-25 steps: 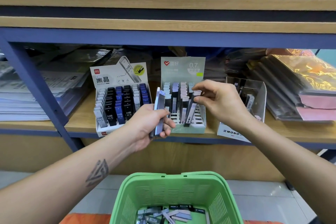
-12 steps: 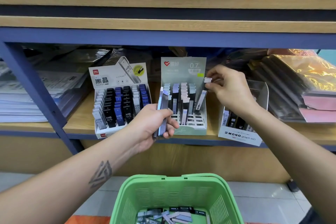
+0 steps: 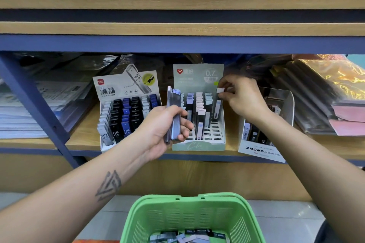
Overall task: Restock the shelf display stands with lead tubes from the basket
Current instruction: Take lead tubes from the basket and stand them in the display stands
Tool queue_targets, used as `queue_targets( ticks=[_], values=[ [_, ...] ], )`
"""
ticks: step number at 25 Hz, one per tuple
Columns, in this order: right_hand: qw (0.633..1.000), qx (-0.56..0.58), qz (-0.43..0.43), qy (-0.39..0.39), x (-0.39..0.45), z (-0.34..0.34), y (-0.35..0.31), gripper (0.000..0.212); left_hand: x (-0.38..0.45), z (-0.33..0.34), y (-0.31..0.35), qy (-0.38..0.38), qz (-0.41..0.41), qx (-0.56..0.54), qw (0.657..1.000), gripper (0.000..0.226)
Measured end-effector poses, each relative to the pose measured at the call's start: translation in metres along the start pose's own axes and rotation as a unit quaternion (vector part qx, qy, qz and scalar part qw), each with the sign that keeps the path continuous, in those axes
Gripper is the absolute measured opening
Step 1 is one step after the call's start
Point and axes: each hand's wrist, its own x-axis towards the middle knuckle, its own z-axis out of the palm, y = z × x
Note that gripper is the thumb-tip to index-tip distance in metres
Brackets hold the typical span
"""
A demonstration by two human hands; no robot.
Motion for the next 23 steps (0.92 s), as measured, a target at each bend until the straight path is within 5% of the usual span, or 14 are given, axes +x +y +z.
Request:
queue_targets(
  ticks=[10,19,23],
  values=[
    [0.998,-0.062,-0.008,-0.012,-0.002,0.014,0.010,0.011,-0.003,-0.009,-0.002,0.002,-0.008,-0.001,1.000,0.014],
    [0.996,-0.083,0.012,-0.032,-0.003,0.014,0.011,0.032,-0.011,-0.010,0.000,-0.013,-0.003,-0.006,1.000,0.017],
    [0.997,0.058,0.055,0.014,-0.002,0.007,-0.001,0.028,-0.015,-0.008,0.000,-0.055,-0.007,-0.027,0.998,0.024]
  ],
)
